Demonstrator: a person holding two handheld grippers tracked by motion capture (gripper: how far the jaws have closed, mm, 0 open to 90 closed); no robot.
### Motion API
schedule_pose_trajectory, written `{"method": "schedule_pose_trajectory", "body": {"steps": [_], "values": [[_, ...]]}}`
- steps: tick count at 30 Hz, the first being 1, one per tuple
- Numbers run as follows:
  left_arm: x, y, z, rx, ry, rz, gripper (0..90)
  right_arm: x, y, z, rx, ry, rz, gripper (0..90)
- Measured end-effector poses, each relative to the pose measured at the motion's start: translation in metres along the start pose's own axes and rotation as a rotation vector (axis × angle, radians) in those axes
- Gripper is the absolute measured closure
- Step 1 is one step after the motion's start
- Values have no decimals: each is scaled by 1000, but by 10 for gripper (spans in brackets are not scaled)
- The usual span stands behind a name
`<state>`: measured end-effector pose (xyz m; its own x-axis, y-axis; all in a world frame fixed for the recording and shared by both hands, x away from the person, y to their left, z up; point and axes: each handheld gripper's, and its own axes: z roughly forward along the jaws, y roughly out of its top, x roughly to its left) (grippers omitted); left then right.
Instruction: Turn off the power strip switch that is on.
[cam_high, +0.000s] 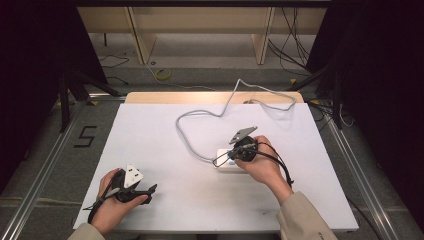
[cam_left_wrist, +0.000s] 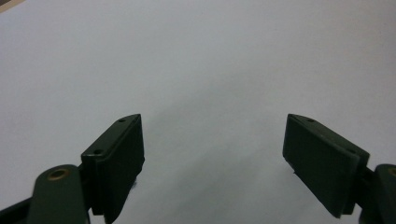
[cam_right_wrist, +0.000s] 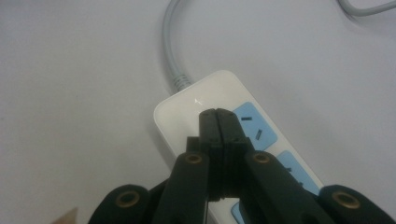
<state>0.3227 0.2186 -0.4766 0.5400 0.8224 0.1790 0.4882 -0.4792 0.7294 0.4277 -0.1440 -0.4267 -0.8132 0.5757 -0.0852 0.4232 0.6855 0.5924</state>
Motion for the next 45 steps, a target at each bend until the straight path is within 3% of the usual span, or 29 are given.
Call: {"method": "schedule_pose_trajectory", "body": {"steps": [45], "values": [[-1, 1, 1, 3, -5, 0, 202, 0, -5, 16, 63, 3, -5, 900]]}}
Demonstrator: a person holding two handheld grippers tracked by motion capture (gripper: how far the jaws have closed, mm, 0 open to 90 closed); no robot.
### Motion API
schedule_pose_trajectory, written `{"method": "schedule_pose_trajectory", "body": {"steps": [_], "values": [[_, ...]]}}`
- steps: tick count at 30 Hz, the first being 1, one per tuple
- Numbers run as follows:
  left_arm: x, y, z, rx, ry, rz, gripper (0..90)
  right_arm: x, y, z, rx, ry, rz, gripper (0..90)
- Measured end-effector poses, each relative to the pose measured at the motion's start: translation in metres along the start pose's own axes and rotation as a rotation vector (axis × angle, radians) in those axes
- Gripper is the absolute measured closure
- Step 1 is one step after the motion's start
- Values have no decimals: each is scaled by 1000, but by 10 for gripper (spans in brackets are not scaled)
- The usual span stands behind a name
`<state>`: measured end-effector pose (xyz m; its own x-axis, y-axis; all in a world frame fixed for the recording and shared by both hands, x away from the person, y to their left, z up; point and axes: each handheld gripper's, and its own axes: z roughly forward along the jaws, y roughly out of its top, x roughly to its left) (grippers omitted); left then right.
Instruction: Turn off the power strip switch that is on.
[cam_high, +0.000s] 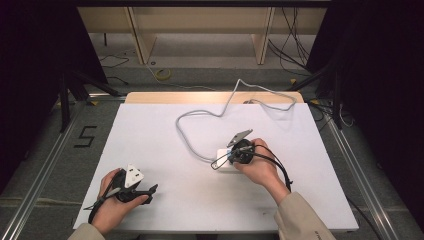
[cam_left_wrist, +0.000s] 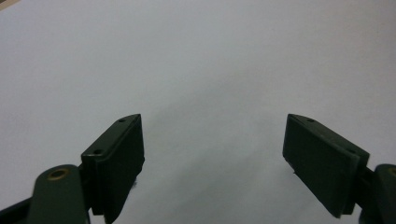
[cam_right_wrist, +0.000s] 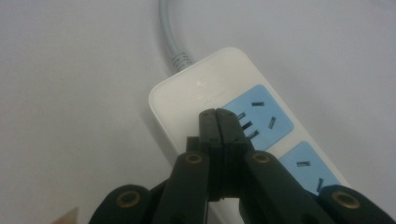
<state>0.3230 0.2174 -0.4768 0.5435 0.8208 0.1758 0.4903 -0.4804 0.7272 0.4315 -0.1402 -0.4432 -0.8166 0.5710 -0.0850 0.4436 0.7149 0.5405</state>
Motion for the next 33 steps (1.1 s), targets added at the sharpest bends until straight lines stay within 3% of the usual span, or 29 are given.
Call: {"method": "schedule_pose_trajectory", "body": {"steps": [14, 18, 33], "values": [[-1, 0, 0, 0, -1, -2, 202, 4, 1, 2, 12, -24, 7, 900], [-2, 1, 0, 0, -1, 2, 202, 3, 0, 2, -1, -15, 34, 900], [-3, 0, 0, 0, -1, -6, 203, 7, -1, 2, -2, -42, 29, 900]]}}
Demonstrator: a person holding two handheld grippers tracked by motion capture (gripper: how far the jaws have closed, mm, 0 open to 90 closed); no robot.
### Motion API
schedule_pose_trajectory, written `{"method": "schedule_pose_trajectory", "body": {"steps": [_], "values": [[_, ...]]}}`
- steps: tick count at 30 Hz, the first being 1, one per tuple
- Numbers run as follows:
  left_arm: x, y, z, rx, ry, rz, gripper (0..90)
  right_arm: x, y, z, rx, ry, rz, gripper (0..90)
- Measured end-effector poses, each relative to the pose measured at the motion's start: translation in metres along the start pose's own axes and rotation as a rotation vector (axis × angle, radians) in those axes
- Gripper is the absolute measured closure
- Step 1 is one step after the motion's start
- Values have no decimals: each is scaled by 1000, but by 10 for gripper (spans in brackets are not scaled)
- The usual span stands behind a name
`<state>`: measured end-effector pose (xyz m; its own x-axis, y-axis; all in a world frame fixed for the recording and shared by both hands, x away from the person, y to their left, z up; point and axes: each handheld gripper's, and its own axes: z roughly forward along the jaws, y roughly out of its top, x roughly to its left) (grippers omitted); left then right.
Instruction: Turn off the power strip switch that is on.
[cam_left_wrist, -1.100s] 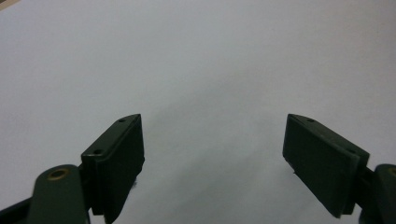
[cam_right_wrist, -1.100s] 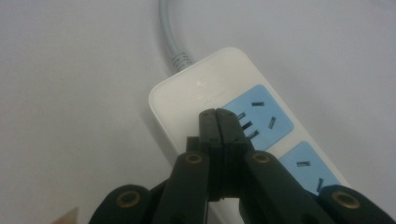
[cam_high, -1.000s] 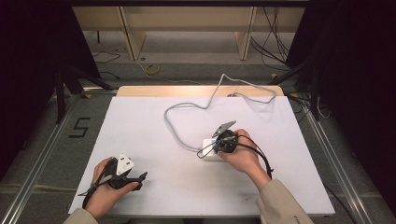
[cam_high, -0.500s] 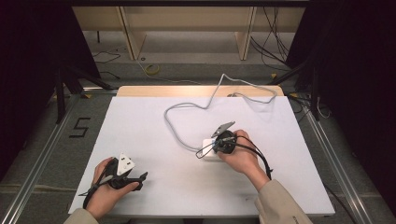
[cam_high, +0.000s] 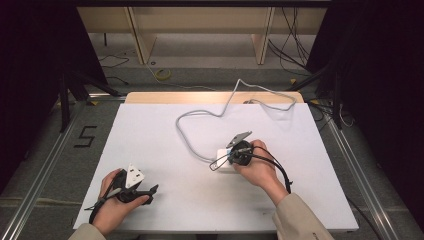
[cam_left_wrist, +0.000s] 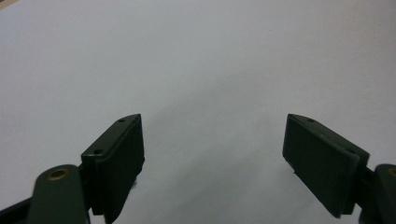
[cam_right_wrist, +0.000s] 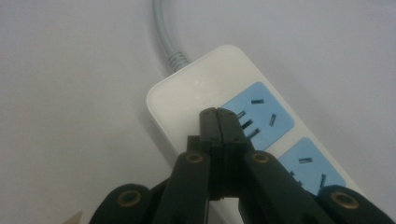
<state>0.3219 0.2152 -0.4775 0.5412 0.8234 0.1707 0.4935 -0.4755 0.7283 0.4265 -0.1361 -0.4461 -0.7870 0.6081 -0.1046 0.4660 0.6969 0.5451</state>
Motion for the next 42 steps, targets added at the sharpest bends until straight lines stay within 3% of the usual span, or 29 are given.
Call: {"method": "schedule_pose_trajectory", "body": {"steps": [18, 28, 30, 33, 35, 42], "values": [[0, 0, 0, 3, 0, 5, 203, -1, -4, 0, -21, 13, 21, 900], [-2, 1, 1, 9, -6, 15, 203, -3, -4, -4, -28, 9, 7, 900], [-2, 1, 2, 7, -7, 13, 203, -4, -6, -5, -41, 9, 10, 900], [-2, 1, 1, 8, -7, 14, 203, -8, -7, -12, -104, 8, 36, 900], [-3, 1, 2, 7, -5, 11, 203, -9, -8, -18, -109, -13, 40, 888], [-4, 1, 3, 8, -9, 12, 203, -12, -16, -29, -126, -9, 60, 869]]}}
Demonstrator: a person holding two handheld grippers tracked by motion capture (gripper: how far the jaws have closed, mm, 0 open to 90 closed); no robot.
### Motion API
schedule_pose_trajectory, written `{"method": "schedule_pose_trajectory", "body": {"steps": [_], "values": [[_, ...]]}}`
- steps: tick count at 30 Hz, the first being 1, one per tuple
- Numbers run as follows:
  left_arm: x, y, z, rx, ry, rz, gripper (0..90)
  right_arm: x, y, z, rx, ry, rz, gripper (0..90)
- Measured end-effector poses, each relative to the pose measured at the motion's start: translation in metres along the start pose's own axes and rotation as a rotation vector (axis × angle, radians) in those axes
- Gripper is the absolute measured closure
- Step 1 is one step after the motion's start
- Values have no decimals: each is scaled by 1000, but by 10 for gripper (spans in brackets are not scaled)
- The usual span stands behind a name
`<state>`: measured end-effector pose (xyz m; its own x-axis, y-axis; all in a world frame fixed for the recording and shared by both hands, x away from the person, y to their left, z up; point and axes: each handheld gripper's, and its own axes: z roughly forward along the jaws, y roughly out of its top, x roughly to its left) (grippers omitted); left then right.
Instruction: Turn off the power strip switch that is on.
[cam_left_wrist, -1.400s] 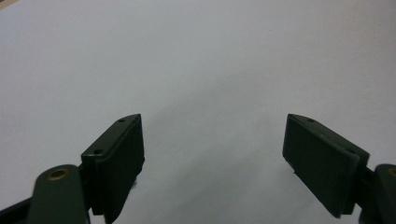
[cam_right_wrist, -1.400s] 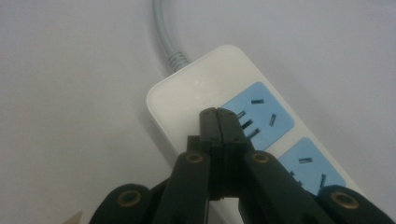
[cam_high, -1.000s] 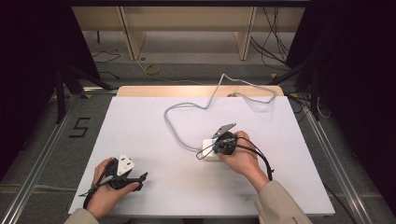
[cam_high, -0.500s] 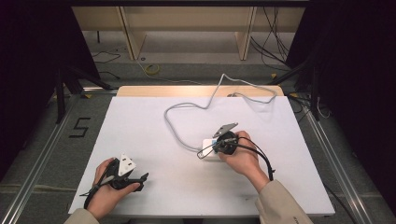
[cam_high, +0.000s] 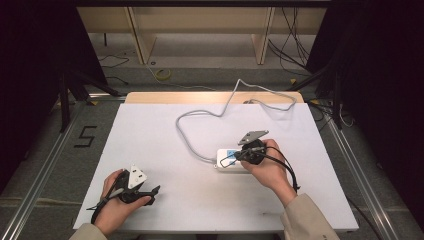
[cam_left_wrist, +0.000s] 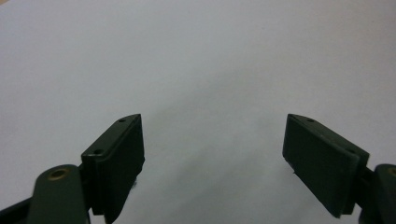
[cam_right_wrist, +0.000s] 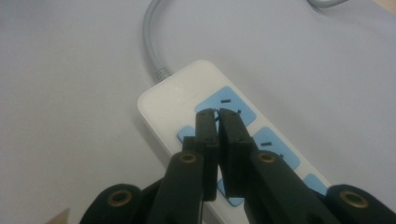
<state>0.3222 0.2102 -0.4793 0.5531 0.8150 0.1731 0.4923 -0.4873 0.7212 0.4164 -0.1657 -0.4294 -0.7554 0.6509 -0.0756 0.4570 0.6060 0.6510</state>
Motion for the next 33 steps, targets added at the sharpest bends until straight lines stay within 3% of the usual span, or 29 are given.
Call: {"method": "schedule_pose_trajectory", "body": {"steps": [13, 33], "values": [[1, -1, -1, -1, 2, -3, 204, -3, -20, -21, -30, -8, 9, 809], [1, -2, -2, 0, -4, -9, 205, 1, -83, -52, -145, -38, 61, 635]]}}
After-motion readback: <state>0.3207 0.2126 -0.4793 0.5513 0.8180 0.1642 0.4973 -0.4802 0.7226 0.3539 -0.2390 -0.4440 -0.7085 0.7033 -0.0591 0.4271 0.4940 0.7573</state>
